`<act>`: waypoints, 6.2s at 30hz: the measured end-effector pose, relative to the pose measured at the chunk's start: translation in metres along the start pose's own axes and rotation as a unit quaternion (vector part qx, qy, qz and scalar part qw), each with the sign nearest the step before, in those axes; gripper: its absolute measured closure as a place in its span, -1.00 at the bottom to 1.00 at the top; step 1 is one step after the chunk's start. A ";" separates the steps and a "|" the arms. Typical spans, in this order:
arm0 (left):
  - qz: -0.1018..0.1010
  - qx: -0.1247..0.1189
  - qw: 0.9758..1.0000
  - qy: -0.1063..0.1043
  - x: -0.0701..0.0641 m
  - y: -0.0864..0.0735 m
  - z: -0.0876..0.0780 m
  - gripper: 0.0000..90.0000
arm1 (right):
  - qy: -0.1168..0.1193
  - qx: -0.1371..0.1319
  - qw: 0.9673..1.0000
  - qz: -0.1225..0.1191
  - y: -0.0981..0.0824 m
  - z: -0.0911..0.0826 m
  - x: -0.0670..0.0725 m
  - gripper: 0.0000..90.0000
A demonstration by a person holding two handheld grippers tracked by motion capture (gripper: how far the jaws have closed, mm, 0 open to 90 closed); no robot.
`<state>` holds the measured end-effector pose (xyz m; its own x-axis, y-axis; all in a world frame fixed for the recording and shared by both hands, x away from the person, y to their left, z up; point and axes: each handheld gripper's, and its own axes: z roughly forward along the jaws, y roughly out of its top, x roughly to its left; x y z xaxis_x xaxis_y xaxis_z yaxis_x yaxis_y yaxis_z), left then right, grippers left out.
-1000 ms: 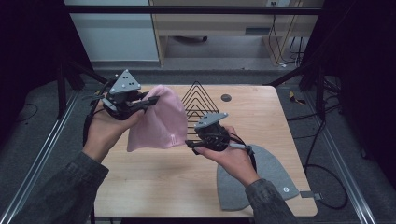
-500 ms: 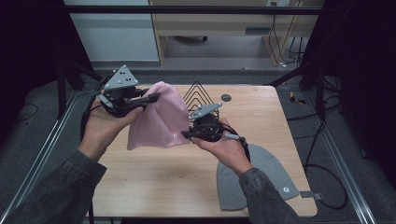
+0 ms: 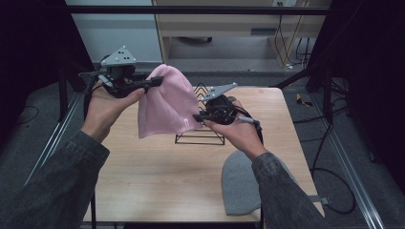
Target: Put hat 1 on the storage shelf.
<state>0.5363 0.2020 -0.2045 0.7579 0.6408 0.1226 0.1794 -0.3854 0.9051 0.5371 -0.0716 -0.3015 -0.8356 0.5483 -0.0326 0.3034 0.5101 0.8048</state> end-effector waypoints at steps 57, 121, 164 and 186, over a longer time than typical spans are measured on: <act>-0.015 -0.002 1.000 -0.015 0.027 0.050 0.095 0.69 | -0.082 -0.025 0.995 0.054 0.013 -0.017 -0.073 0.86; -0.005 -0.008 1.000 -0.029 0.008 -0.017 0.132 0.60 | -0.119 0.043 0.991 0.045 -0.055 0.015 -0.072 0.84; 0.012 0.017 0.999 -0.041 -0.021 -0.034 0.129 0.62 | -0.104 0.054 0.992 0.053 -0.080 0.022 -0.066 0.75; 0.015 0.043 0.998 -0.047 -0.033 -0.042 0.133 0.68 | -0.116 0.047 0.989 0.079 -0.097 0.014 -0.062 0.32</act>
<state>0.5869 0.1087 -0.3010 0.8191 0.5637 0.1067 0.2057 -0.4622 0.8626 0.5658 -0.1463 -0.3859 -0.6500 0.7580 -0.0551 0.4715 0.4591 0.7529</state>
